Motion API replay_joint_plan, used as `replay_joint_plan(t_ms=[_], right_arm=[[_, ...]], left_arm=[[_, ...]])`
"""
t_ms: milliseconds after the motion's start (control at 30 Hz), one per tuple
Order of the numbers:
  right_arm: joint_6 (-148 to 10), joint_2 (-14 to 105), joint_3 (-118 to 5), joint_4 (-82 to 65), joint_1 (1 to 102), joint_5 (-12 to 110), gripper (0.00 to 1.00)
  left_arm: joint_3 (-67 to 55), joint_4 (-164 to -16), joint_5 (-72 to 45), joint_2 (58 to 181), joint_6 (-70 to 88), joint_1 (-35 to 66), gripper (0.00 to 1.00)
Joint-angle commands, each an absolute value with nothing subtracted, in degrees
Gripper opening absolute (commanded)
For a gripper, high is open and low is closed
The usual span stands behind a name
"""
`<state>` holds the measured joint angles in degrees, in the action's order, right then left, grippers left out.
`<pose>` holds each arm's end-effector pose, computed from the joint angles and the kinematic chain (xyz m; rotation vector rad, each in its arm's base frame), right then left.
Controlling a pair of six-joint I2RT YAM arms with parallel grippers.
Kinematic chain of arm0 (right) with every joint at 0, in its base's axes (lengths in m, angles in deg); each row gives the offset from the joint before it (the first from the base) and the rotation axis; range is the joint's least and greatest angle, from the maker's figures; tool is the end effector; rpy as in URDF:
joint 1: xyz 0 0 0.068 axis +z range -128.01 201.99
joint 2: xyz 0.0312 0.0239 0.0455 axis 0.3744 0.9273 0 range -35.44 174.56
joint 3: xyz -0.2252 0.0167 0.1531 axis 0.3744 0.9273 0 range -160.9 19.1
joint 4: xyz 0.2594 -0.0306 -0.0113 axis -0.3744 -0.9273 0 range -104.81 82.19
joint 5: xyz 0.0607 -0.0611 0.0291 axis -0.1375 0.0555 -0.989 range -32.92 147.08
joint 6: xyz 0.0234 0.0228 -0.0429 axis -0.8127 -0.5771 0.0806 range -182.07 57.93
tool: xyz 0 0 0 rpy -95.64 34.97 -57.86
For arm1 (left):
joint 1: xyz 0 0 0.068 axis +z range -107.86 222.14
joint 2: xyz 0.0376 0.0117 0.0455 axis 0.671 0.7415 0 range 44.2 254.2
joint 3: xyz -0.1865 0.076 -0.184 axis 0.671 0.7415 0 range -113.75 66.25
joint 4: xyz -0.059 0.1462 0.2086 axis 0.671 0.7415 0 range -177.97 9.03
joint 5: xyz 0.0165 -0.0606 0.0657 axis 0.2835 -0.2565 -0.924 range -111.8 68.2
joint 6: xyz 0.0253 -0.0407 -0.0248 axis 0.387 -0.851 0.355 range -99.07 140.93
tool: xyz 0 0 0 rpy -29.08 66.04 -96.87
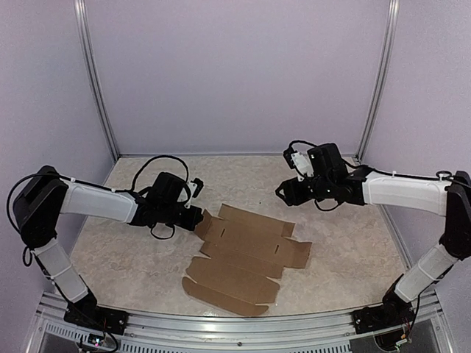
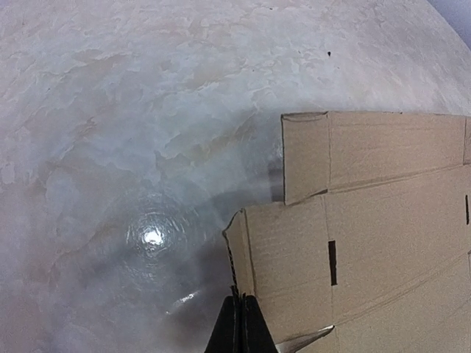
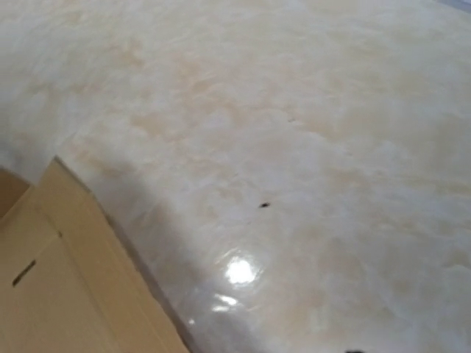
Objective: Fold the paper box
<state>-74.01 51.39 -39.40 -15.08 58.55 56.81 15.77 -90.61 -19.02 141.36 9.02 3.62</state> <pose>0.2721 0.2018 0.2499 -0.4788 2.1815 0.4762 0.2677 -0.2152 0.1621 0.5745 2.3216 -0.4844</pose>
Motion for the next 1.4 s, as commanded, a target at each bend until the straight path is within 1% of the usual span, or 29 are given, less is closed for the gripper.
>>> replay_joint_plan(t_ms=[0,167,433,733,1367], right_arm=[[-69.43,56.67,-44.33,-26.78,57.10,49.30,0.61],[-68.98,61.68,-48.00,-31.65,54.41,39.36,0.60],[-68.45,66.87,-51.79,-35.04,52.94,30.69,0.56],[-67.07,71.62,-55.08,-37.71,52.40,28.77,0.53],[-64.03,76.45,-57.96,-40.98,52.38,24.86,0.37]], left_arm=[[17.73,-91.13,-21.01,138.85,11.16,2.78,0.00],[18.94,-91.67,-21.02,138.03,10.84,2.77,0.00],[20.24,-92.96,-20.47,137.62,10.13,2.66,0.00],[20.46,-93.77,-20.14,138.12,10.18,2.52,0.00],[21.59,-94.69,-20.29,138.11,9.94,2.41,0.00]])
